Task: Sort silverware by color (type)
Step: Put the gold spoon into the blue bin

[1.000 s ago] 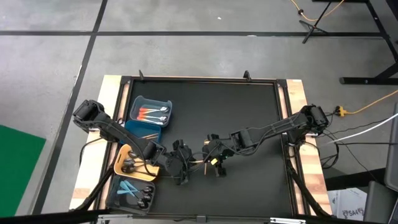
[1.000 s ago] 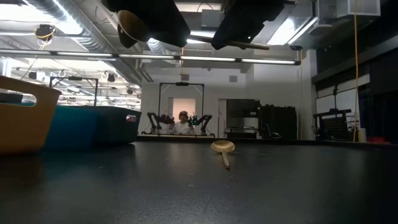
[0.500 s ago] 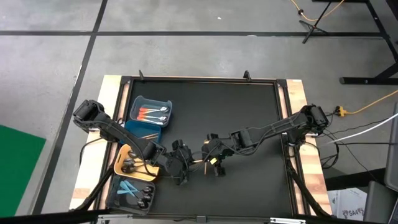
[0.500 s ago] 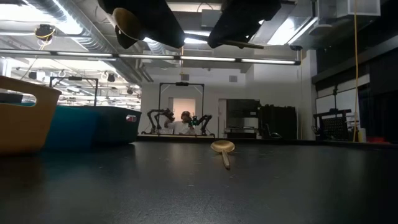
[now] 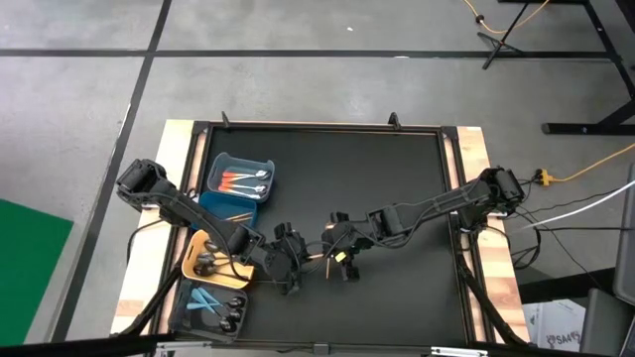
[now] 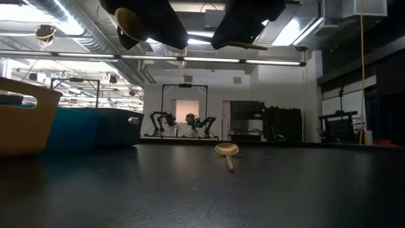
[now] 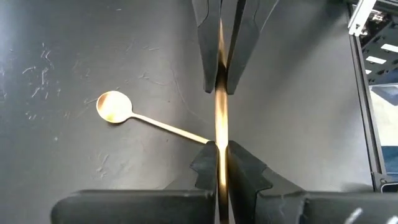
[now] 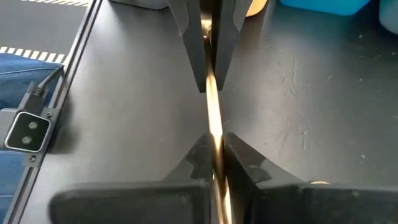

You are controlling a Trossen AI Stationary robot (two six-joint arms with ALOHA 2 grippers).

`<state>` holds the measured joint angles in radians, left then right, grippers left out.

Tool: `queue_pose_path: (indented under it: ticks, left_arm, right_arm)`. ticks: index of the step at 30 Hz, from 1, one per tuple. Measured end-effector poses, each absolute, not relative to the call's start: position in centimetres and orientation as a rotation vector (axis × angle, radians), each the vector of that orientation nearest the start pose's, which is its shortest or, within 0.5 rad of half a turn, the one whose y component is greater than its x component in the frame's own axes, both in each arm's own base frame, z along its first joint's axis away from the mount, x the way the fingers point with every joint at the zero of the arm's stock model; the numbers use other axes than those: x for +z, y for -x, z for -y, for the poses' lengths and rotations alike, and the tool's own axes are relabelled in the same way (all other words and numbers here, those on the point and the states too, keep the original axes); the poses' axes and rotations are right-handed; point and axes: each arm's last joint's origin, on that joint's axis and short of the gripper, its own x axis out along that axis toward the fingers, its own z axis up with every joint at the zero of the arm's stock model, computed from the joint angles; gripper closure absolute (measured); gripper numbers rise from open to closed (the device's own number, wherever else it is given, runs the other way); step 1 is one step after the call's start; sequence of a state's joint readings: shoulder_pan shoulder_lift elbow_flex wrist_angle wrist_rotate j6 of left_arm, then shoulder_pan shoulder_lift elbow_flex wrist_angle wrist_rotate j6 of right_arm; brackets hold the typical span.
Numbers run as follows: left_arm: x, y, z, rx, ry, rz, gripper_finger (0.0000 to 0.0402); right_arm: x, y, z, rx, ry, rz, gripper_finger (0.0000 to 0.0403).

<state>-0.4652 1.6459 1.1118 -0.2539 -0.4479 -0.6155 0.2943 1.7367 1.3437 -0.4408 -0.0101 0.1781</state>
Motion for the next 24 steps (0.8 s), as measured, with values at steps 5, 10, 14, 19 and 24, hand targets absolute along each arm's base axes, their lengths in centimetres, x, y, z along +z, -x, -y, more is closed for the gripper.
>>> queue_pose_path:
  ticks: [5, 10, 14, 19, 24]
  left_arm:
    - [22.7, -31.6, 14.4, 0.203, 0.244, -0.675, 0.0388]
    - [22.7, -31.6, 14.4, 0.201, 0.244, -0.676, 0.0388]
    - [22.7, -31.6, 14.5, 0.2, 0.245, -0.677, 0.0388]
    - [22.7, -31.6, 14.5, 0.192, 0.249, -0.68, 0.0388]
    - [22.7, -31.6, 14.5, 0.188, 0.25, -0.682, 0.0388]
  right_arm:
    - [25.4, -36.2, -10.9, 0.194, -0.042, -0.845, 0.0351]
    - [25.4, -36.2, -10.9, 0.193, -0.041, -0.849, 0.0327]
    - [25.4, -36.0, -10.9, 0.196, -0.023, -0.859, 0.0325]
    - [26.9, -34.4, -10.4, 0.202, 0.02, -0.893, 0.0325]
    - [29.3, -31.8, -9.5, 0.155, 0.048, -0.915, 0.0324]
